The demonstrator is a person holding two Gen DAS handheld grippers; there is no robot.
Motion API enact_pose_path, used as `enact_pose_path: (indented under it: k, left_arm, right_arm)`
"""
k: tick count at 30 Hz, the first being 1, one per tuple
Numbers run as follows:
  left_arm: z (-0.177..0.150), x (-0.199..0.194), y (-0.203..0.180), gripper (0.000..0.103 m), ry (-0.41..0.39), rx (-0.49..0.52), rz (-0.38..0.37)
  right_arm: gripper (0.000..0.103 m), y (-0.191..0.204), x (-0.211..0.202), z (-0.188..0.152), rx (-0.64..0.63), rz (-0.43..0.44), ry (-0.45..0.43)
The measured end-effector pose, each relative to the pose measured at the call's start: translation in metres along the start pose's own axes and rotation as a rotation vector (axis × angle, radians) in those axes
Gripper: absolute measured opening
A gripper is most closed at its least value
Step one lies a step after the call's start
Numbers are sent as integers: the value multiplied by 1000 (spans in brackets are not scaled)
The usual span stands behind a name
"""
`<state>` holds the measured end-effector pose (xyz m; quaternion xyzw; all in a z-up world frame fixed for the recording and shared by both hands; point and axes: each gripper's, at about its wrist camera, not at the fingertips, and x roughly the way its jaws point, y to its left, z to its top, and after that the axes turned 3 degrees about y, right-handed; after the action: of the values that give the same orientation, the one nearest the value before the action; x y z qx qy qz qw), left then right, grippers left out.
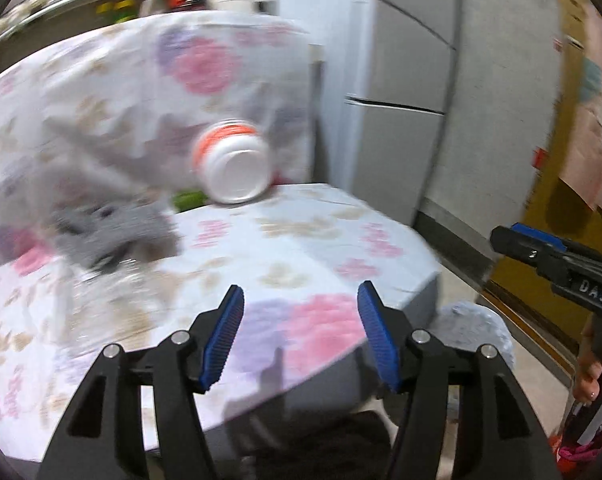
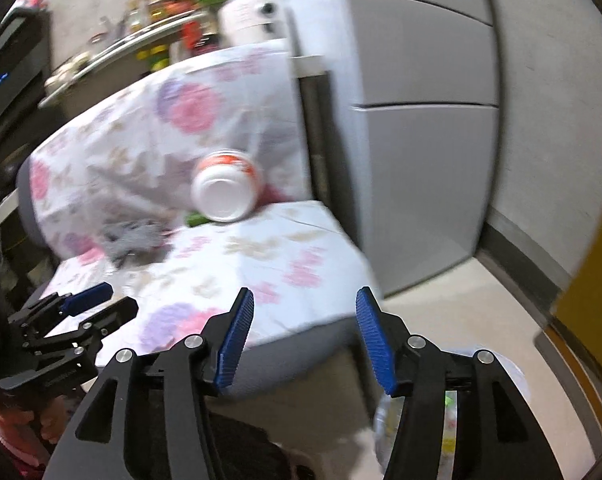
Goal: Collect trash
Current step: 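Move both tools back over the chair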
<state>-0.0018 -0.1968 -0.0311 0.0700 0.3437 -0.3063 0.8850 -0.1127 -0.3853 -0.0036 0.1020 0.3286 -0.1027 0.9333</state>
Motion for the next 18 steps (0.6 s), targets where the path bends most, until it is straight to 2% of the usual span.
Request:
enact_pose_path:
  k: [3, 6, 12, 18]
  left_arm:
    - [1, -9, 36, 65, -9, -60, 57]
    - [4, -15, 73, 66, -11, -112, 123]
    - [20, -11, 137, 66, 2, -219, 199]
    - [40, 4, 168, 66, 10, -244, 234]
  right_arm:
    - [67, 28, 13, 14, -49, 44, 1]
    - [68, 54, 28, 25, -100, 83, 9]
    - [69, 87, 60, 47, -158, 127, 18]
    - [69, 100, 105, 82, -205, 123, 8]
